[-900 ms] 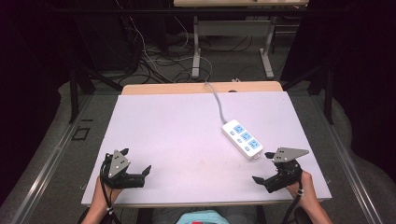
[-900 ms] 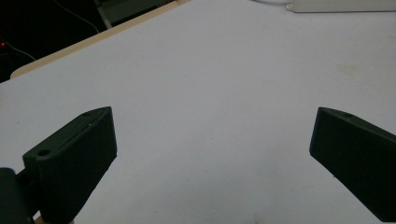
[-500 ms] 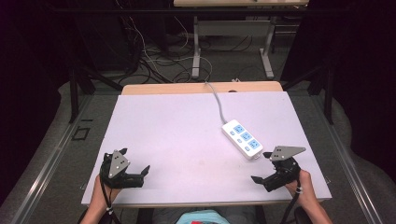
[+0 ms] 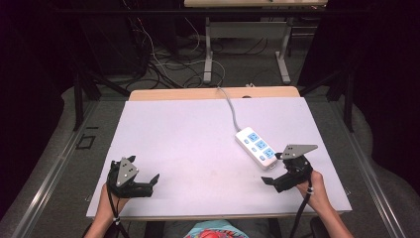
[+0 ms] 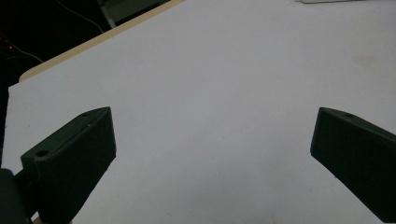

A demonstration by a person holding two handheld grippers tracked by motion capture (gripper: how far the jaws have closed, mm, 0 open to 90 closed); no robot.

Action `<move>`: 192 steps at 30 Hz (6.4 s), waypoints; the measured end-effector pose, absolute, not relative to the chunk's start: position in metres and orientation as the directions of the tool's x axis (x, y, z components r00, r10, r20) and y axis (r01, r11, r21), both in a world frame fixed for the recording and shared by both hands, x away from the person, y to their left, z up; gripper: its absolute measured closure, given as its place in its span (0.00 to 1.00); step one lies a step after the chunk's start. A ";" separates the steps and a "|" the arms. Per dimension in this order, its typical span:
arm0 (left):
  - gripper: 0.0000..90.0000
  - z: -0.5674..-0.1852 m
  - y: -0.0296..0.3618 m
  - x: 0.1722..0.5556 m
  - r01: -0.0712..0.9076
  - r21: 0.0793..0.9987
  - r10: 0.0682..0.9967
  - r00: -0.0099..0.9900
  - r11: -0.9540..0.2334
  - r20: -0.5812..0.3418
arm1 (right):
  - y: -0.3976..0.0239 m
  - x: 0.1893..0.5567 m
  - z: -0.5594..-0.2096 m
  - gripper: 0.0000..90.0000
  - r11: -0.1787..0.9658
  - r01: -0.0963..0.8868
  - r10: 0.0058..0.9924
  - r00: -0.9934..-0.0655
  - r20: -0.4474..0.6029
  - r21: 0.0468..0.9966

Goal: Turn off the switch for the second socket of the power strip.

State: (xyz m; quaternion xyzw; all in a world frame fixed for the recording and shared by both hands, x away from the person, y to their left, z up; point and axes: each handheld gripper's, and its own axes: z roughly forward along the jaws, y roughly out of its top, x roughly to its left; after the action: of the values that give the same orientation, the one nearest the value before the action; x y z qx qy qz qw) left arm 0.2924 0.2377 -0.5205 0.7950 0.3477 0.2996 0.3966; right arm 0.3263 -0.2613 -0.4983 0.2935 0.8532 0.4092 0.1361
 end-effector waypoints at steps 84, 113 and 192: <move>0.00 -0.525 0.230 0.292 0.337 0.825 0.778 0.601 -0.455 0.184 | -0.240 0.446 -0.508 0.34 0.472 0.488 0.663 -0.745 0.069 0.734; 0.00 -0.525 0.231 0.290 0.329 0.826 0.778 0.599 -0.457 0.191 | -0.220 0.434 -0.515 1.00 0.564 0.455 0.656 -0.754 -0.039 0.689; 0.00 -0.525 0.231 0.289 0.328 0.823 0.777 0.596 -0.464 0.201 | -0.210 0.424 -0.523 1.00 0.616 0.464 0.671 -0.732 -0.116 0.637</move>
State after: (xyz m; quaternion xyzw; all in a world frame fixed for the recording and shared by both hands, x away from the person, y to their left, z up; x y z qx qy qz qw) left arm 0.2890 0.2314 -0.5249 0.8049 0.3432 0.2899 0.3876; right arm 0.4240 -0.2100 -0.5229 0.3218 0.8817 0.2976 0.1745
